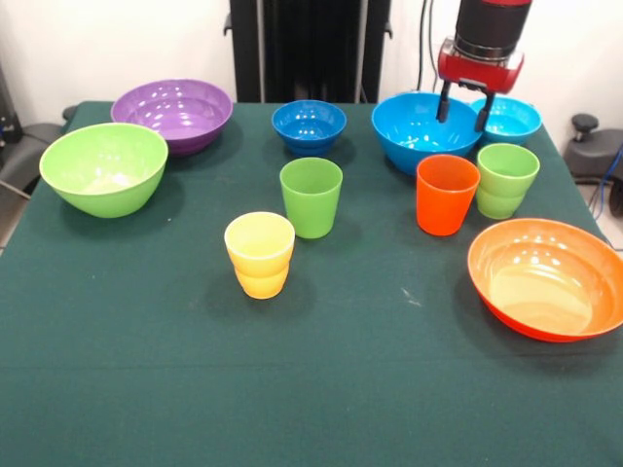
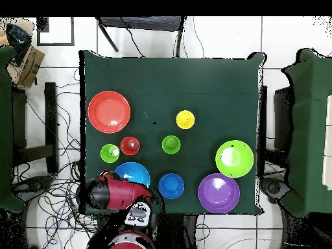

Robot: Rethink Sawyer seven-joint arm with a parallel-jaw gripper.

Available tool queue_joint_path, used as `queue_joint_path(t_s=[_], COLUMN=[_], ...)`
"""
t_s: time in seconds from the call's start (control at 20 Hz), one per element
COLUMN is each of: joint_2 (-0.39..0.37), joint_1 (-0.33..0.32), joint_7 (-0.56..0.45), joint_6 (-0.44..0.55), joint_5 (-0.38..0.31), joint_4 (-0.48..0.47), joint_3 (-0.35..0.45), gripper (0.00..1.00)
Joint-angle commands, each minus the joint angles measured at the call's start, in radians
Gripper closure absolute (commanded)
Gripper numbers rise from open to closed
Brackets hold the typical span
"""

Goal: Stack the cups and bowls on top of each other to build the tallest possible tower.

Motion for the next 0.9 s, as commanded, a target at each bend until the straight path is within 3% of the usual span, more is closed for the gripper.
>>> queue_joint_path(t_s=[0.05, 0.6, 0.9], joint_2=[0.042, 0.062, 0.030], joint_1=[0.012, 0.006, 0.020], joint_7=[0.217, 0.217, 0.219], joint_6=[-0.051, -0.072, -0.034], joint_5=[0.059, 0.066, 0.078], joint_4=[-0.035, -0.043, -0.033], joint_3=[0.108, 0.123, 0.108], gripper=[0.00, 0.00, 0.00])
